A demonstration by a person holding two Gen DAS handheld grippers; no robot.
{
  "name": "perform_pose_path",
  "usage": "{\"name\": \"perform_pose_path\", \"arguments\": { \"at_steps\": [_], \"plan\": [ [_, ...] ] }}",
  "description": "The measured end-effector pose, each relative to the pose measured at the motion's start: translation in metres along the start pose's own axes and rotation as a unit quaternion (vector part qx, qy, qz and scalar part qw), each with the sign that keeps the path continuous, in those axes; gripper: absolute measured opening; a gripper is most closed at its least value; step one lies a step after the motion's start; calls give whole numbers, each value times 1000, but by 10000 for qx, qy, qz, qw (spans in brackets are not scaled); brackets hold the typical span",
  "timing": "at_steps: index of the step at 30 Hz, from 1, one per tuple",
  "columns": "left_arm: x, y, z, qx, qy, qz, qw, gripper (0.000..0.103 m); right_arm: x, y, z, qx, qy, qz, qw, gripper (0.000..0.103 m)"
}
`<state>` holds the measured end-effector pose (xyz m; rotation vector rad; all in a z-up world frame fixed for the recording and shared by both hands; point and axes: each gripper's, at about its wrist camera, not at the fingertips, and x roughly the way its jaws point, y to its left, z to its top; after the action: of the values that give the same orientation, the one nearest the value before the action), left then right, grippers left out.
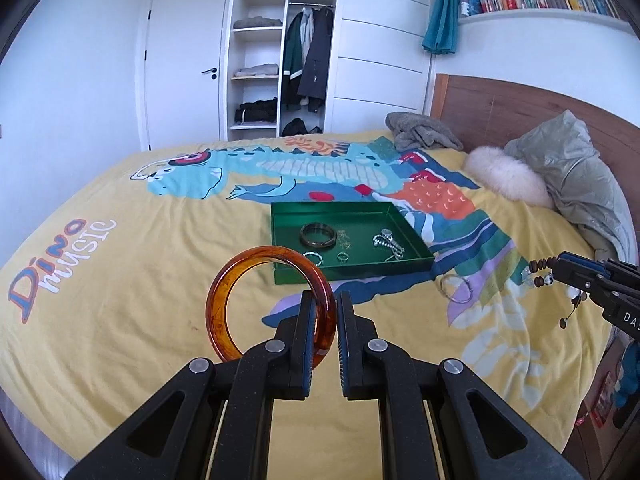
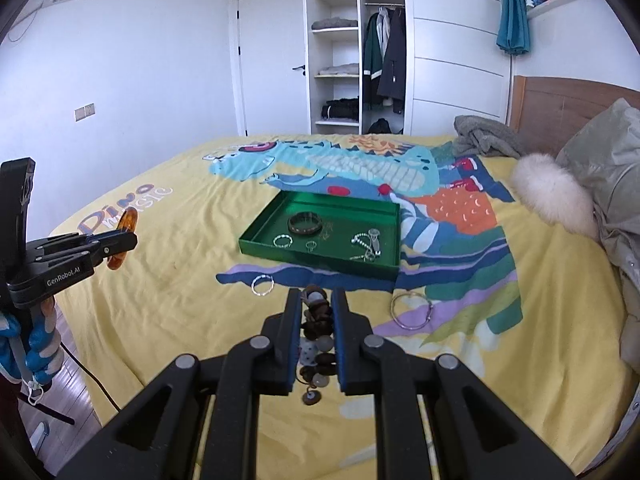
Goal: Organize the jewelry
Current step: 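Carry the amber bangle into the green tray with the left tool while the right tool drops the bracelet there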
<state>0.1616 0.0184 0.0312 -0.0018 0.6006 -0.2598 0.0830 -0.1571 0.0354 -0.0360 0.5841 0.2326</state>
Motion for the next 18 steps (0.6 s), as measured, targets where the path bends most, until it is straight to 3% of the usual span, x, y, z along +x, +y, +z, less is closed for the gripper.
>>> {"name": "perform_pose_path", "arguments": {
  "at_steps": [9, 18],
  "plan": [
    [30, -19, 31, 101, 4, -185, 9998, 10, 4, 0, 48, 62, -409, 64, 9991, 13],
    [112, -8, 57, 29, 396, -118, 9991, 10, 80, -24, 87, 310, -312, 54, 9990, 13]
  ]
}}
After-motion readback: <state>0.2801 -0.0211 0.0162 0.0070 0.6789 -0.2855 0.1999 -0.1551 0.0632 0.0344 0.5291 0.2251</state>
